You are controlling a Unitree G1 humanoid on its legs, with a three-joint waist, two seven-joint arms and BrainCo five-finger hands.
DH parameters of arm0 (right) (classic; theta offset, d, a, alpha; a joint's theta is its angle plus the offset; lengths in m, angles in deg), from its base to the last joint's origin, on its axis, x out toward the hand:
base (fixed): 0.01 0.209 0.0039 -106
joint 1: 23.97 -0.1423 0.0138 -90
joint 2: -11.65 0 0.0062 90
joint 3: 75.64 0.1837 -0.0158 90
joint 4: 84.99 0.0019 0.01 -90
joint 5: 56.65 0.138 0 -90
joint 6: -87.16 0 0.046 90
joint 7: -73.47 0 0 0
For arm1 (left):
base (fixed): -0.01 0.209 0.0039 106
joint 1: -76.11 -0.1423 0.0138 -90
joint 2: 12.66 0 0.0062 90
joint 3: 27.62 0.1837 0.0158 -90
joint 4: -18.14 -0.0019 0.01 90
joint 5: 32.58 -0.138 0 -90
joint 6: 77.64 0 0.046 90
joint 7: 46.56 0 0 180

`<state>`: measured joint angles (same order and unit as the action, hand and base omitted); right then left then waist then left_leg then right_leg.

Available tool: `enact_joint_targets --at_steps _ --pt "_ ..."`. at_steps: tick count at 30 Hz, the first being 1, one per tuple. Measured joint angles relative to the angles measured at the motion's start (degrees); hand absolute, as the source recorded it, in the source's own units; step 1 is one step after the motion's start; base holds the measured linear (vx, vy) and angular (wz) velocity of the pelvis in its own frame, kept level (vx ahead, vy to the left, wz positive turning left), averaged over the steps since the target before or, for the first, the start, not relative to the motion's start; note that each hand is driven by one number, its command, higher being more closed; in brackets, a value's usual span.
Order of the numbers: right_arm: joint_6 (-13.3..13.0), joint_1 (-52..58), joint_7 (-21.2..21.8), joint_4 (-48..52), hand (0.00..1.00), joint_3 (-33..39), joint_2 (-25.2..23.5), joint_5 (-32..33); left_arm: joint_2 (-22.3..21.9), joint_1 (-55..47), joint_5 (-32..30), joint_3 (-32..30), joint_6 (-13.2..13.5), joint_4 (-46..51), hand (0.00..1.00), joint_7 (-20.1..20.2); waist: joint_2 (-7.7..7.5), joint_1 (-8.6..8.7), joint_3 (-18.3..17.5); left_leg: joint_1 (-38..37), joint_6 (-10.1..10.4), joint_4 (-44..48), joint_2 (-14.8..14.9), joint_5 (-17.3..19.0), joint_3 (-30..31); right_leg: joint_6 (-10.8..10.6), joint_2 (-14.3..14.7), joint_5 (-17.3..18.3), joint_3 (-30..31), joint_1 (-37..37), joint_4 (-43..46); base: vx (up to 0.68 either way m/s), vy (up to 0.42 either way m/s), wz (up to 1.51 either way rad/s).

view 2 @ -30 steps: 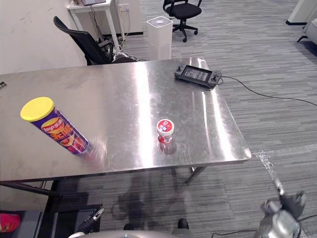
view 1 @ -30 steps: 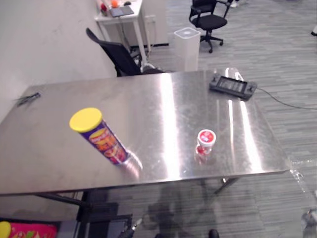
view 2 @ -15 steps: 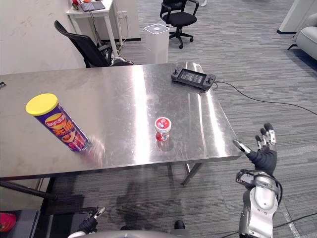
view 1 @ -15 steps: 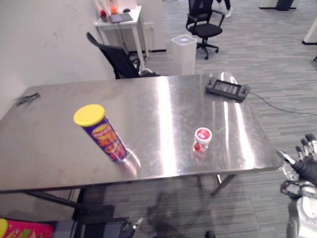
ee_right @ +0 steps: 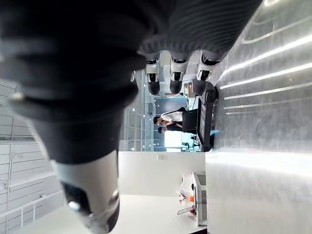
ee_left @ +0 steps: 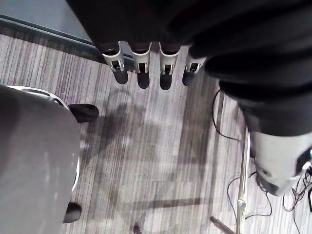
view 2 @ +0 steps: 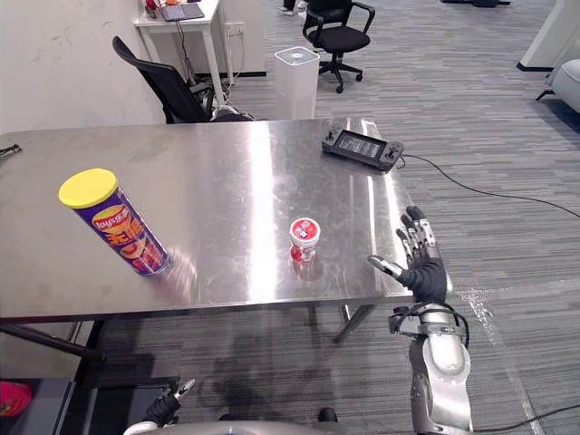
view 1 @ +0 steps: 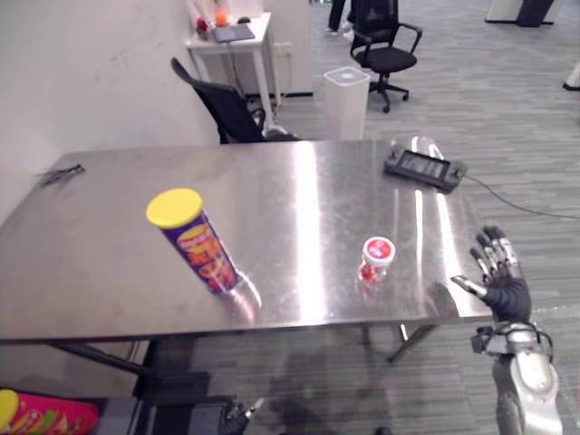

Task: Put the gum and the chips on the shelf.

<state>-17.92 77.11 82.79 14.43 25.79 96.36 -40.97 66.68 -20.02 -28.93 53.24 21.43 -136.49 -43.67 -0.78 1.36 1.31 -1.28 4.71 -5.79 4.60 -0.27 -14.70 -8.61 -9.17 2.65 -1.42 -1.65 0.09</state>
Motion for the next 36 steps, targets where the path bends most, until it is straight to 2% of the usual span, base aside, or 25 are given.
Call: enact_joint_targets --at_steps 5,19,32,36 --pt "0.04 -2.05 0.13 -1.3 0.0 -3.77 1.85 -0.67 0.02 0.0 -0.02 0.56 0.29 0.07 0.0 0.01 -0.01 0.01 0.0 0.14 0.03 -0.11 -0.11 -0.42 1.1 0.0 -0.04 0.01 -1.02 0.41 0.02 -0.02 -0.011 0.1" --pt "0.72 -8.25 2.32 -8.04 0.0 -12.25 2.6 -2.17 0.24 0.07 -0.04 2.12 0.25 0.83 0.0 -0.05 -0.12 -0.35 0.03 0.27 -0.07 -0.14 -0.23 -1.13 2.93 0.02 0.01 0.01 -2.84 1.47 -0.21 -0.01 -0.006 0.06" --pt "2.41 -11.88 2.37 -14.93 0.0 -16.17 2.77 -2.36 0.38 0.16 -0.04 2.67 0.24 0.92 0.0 0.02 -0.32 -0.51 0.18 0.29 -0.07 -0.15 -0.28 -1.13 3.2 0.04 0.02 0.0 -3.35 2.14 -0.98 0.0 -0.001 0.01" --pt "2.44 -12.25 2.18 -15.14 0.0 -16.43 2.76 -4.44 0.39 0.17 -0.04 2.67 0.24 0.98 0.0 0.02 -0.33 -0.54 0.23 0.27 -0.07 -0.15 -0.29 -1.14 3.48 0.04 0.02 0.0 -3.57 2.29 -0.99 0.0 -0.002 0.02"
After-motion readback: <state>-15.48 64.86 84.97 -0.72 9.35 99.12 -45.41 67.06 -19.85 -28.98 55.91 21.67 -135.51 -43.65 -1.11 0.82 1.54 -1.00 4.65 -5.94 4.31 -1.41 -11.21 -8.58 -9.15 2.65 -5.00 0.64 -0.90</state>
